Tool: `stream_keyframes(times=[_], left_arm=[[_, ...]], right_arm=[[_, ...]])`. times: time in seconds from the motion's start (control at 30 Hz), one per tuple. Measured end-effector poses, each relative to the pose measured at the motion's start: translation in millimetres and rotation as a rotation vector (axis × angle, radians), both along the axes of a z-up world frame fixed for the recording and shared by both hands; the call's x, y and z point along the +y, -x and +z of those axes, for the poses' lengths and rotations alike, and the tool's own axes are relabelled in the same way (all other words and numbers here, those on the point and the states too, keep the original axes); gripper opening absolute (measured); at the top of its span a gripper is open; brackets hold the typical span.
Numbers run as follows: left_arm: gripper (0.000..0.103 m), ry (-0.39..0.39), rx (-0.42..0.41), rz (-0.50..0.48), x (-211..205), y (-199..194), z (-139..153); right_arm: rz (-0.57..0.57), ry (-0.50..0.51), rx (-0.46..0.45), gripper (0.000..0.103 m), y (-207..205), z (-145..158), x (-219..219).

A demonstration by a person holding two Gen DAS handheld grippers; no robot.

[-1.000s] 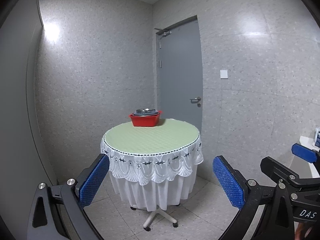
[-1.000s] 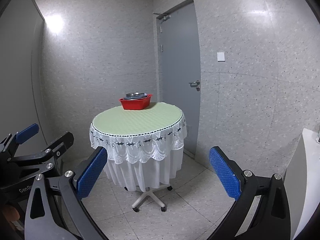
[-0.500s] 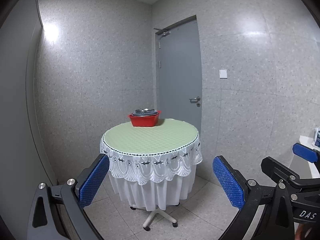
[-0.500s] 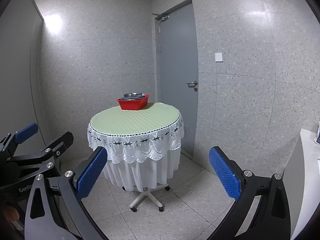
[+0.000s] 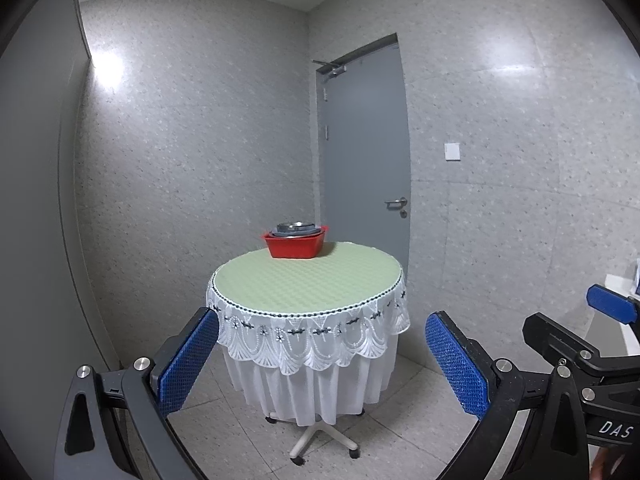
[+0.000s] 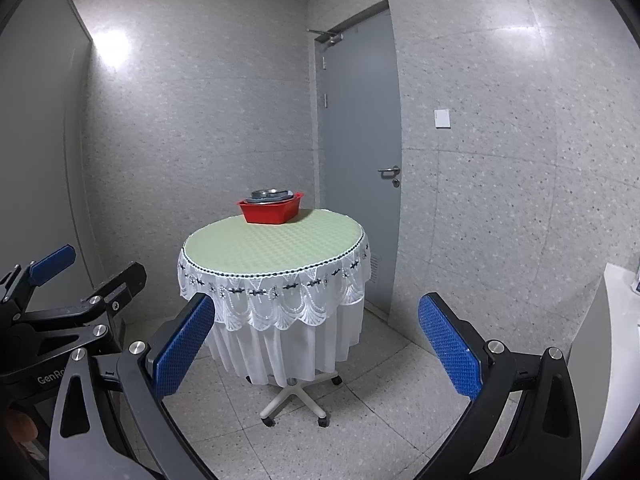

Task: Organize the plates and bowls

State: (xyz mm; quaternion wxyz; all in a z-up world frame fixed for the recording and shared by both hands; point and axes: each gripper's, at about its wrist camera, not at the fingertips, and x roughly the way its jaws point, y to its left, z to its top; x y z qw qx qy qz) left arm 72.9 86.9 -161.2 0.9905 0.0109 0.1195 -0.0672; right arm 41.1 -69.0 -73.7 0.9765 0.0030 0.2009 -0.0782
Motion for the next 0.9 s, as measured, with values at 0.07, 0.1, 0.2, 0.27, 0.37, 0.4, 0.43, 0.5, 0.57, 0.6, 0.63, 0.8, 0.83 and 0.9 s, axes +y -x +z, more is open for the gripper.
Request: stream_keyframes(times=[0.07,0.1,0.2,0.27,0.37,0.4,0.43,0.5,0.57,0.6,0.63,0.8,0.83,0.9], left_arm=[[0.102,0.001,-0.002,0.004,0.8,-1.9,-1.1],[0.102,0.002,-0.001,0.006,0.7,-2.9,-2.0],[0.102,0.003,0.001,0.010,0.4,-5.2,-3.5],[0.102,0.004,0.002,0.012,0.4,-7.5,-4.1],[0.102,0.007,0.002,0.013,-0.9,-10.7,-4.7],[0.102,0.007,0.003,0.014,-1.6,-11.8,-5.2],[0.102,0.007,0.004,0.015,-1.8,-11.9,-5.8],[0.102,0.006,0.005,0.014,-2.4,-14.0,-6.6],[0.102,0.007,0.005,0.015,-2.4,-13.6,-6.2],[0.102,0.009,0.005,0.016,-3.0,-14.7,-6.5],[0.102,0.009,0.005,0.016,-1.8,-15.2,-7.0],[0.102,0.008,0.003,0.015,-0.4,-18.2,-8.7],[0.102,0.008,0.004,0.015,0.0,-18.4,-8.5],[0.102,0.007,0.007,0.015,0.5,-19.2,-9.0]], right_arm=[[0.006,0.002,-0.003,0.103,-1.3,0.5,-0.6],[0.009,0.002,-0.002,0.103,-2.3,0.5,-0.8],[0.015,0.002,0.000,0.103,-4.5,-0.8,0.0],[0.018,0.003,-0.001,0.103,-6.2,-1.0,0.6],[0.022,0.004,-0.002,0.103,-8.2,-1.2,-0.2],[0.022,0.004,-0.002,0.103,-8.8,-1.2,-0.3],[0.022,0.004,-0.001,0.103,-9.7,-1.6,-0.6],[0.024,0.002,0.001,0.103,-11.1,-2.2,-1.3],[0.024,0.004,0.002,0.103,-12.7,-2.5,-1.3],[0.024,0.005,0.001,0.103,-13.0,-2.3,-1.3],[0.024,0.004,0.002,0.103,-13.8,-2.3,-1.3],[0.025,0.003,0.002,0.103,-15.1,-2.7,-0.4],[0.026,0.003,0.002,0.103,-15.7,-3.0,0.2],[0.025,0.004,0.003,0.103,-16.1,-3.8,1.2]])
